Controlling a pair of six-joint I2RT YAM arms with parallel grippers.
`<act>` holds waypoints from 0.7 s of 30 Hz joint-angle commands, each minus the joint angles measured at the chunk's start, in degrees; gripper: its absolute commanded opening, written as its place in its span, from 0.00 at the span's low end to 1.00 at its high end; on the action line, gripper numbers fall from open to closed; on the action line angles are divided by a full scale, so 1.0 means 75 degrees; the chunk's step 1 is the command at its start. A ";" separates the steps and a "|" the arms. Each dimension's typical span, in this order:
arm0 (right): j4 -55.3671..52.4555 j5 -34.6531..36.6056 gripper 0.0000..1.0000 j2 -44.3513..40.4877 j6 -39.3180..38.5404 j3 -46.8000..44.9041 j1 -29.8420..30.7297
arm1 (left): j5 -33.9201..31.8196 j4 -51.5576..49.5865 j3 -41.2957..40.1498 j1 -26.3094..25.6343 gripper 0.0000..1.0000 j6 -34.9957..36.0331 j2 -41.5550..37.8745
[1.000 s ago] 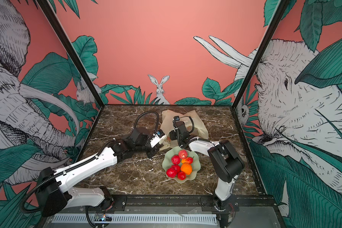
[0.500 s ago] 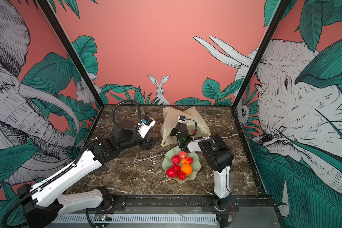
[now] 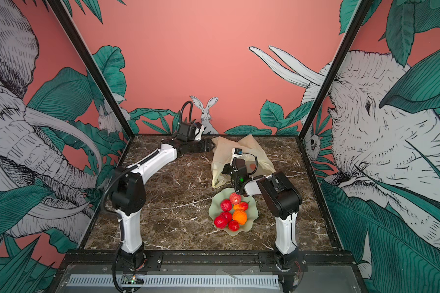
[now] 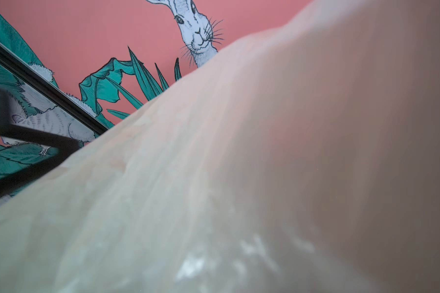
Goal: Take fruits out of the plastic bag
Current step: Take out the fake fruit from the plastic bag.
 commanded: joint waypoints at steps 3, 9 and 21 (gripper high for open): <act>0.0662 -0.0427 0.54 0.0093 0.0150 -0.0140 -0.0017 | 0.1050 0.0745 0.0637 0.0008 0.79 -0.1383 0.0482; 0.0781 -0.0534 0.54 0.0172 0.0227 -0.0201 -0.0013 | 0.1326 0.0667 0.1003 -0.0004 0.61 -0.1412 0.1143; 0.1092 -0.0237 0.63 0.0067 0.0960 -0.0222 -0.0371 | 0.1949 0.0189 0.1716 -0.0479 0.00 0.1270 0.0570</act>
